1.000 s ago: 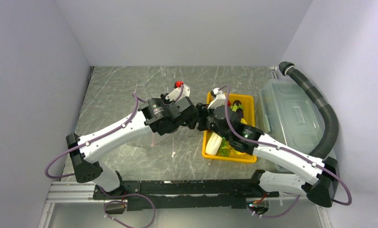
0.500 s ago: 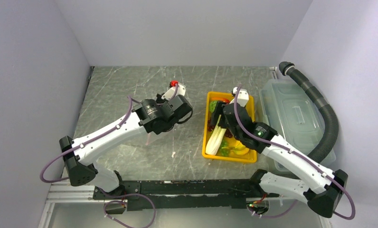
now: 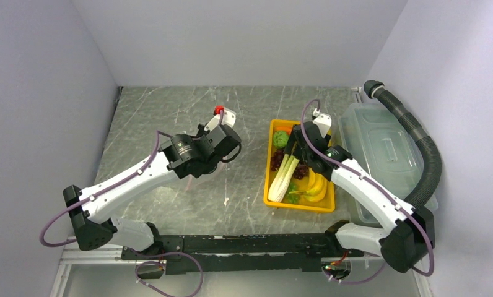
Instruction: Place the food in the zip-top bag and seal the zipper
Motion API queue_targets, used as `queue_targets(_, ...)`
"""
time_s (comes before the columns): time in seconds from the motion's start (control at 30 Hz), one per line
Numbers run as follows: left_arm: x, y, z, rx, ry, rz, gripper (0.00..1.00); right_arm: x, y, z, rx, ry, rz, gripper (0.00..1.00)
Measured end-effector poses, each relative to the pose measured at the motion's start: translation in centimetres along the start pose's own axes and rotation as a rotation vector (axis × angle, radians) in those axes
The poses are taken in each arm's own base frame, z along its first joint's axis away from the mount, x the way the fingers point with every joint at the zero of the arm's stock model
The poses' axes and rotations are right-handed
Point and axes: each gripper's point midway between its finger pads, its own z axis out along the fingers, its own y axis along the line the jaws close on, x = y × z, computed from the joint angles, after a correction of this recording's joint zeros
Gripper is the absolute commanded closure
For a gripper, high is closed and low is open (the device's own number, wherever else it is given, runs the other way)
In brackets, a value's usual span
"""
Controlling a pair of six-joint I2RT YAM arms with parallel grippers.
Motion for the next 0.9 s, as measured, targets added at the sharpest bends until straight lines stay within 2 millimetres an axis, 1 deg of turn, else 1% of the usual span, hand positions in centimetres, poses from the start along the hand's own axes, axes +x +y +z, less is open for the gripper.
queue_targets(0.27,0.0,-0.1,0.1,0.009,0.004,0.0,1.0,0.6,-0.2,3.9,0.03,0.061,0.077,0.21)
queue_targets(0.37,0.0,-0.1,0.3,0.008,-0.005,-0.009,1.0,1.3,-0.1,5.3,0.035,0.091,0.095,0.22)
queue_targets(0.47,0.5,0.2,0.6,0.009,-0.004,-0.017,1.0,2.0,0.0,6.3,0.037,0.12,0.103,0.22)
queue_targets(0.6,1.1,1.1,0.5,0.011,-0.009,-0.045,1.0,2.6,0.0,7.2,0.043,0.141,0.109,0.22)
queue_targets(0.7,1.1,1.6,0.3,0.011,-0.021,-0.066,1.0,2.9,-0.4,7.7,0.056,0.15,0.114,0.24)
queue_targets(0.9,1.3,1.3,0.5,0.023,-0.018,-0.075,1.0,4.0,-1.1,8.8,0.082,0.175,0.114,0.26)
